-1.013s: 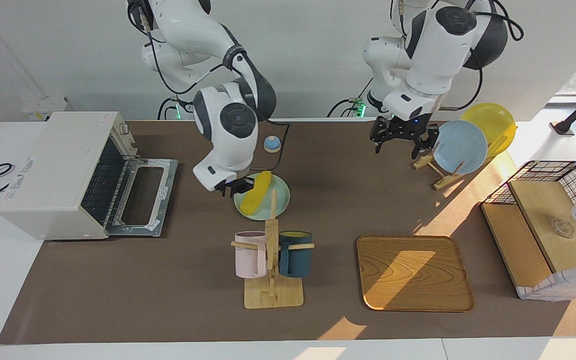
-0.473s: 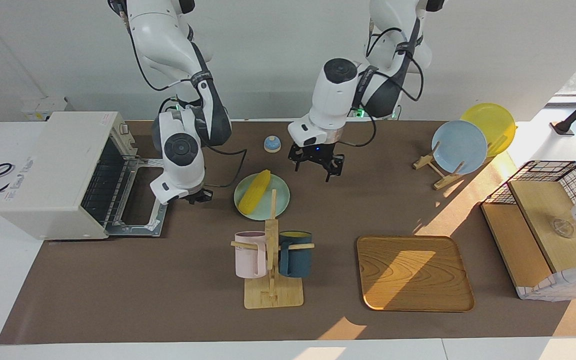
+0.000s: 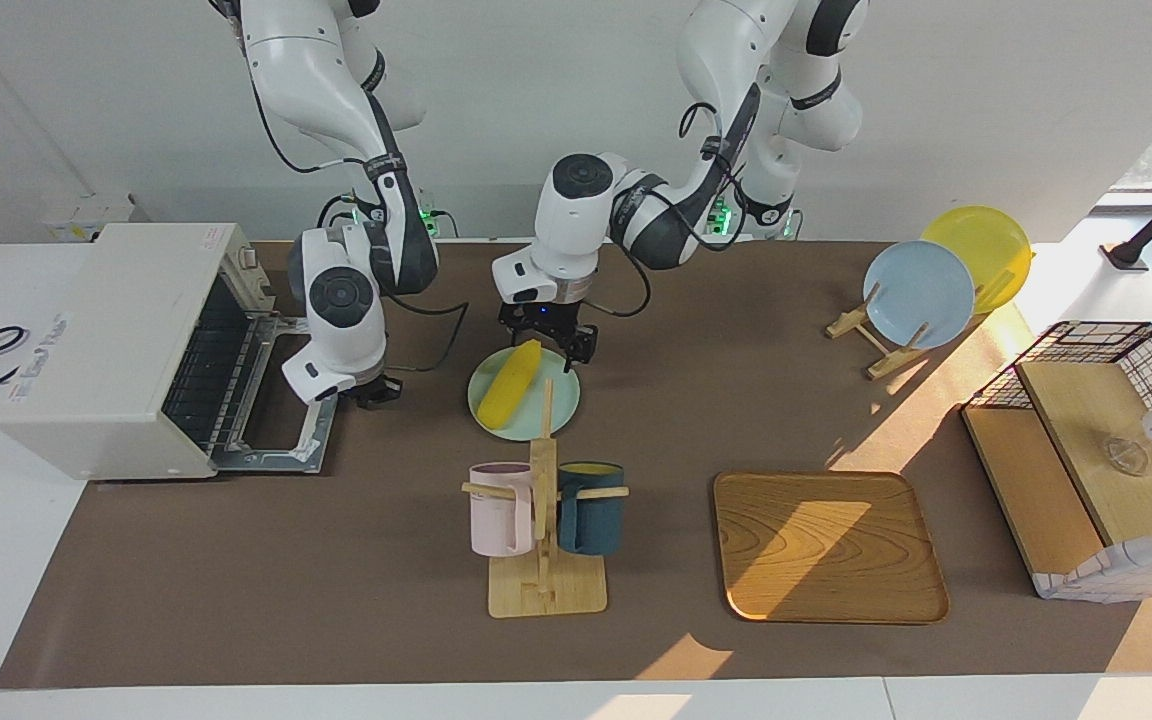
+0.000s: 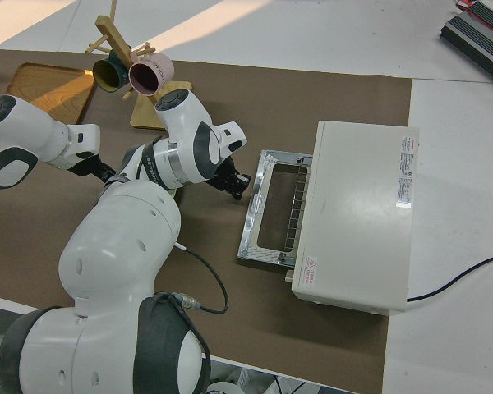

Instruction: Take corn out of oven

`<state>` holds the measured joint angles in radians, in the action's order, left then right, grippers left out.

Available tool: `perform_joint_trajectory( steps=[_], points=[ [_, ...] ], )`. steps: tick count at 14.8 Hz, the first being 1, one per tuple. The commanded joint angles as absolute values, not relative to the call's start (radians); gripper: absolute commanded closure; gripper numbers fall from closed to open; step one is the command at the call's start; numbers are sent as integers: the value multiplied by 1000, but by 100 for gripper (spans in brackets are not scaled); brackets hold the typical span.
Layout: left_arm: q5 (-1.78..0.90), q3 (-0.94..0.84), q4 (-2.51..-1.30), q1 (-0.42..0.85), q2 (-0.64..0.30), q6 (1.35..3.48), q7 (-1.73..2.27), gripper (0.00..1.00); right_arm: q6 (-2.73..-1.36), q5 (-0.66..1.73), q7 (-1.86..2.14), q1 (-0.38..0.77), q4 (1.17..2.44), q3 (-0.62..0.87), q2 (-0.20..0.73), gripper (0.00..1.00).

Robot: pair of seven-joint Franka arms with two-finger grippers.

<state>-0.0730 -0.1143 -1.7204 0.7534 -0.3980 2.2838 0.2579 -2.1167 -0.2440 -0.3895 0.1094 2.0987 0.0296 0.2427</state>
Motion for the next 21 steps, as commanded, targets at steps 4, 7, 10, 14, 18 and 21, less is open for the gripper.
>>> perform_joint_trajectory(
  steps=[4,7,10,14,18,21],
  points=[
    [-87,-94,-1620,814,-506,2319,295,0,-2126,-308,-342,64,2143,43,206,100],
    [-84,-91,-1701,831,-506,2417,325,0,-2088,-400,-312,66,2132,43,206,100],
    [-84,-91,-1740,834,-502,2464,347,0,-1990,-425,-229,61,2056,44,189,100],
    [-84,-89,-1764,834,-494,2482,348,0,-1847,-411,-74,-1,1980,44,104,94],
    [-80,-80,-1770,836,-492,2477,351,0,-1802,-407,43,-101,1980,44,61,73],
    [-80,-72,-1769,834,-492,2474,350,19,-1763,-298,64,-110,1961,43,26,45]
  ],
)
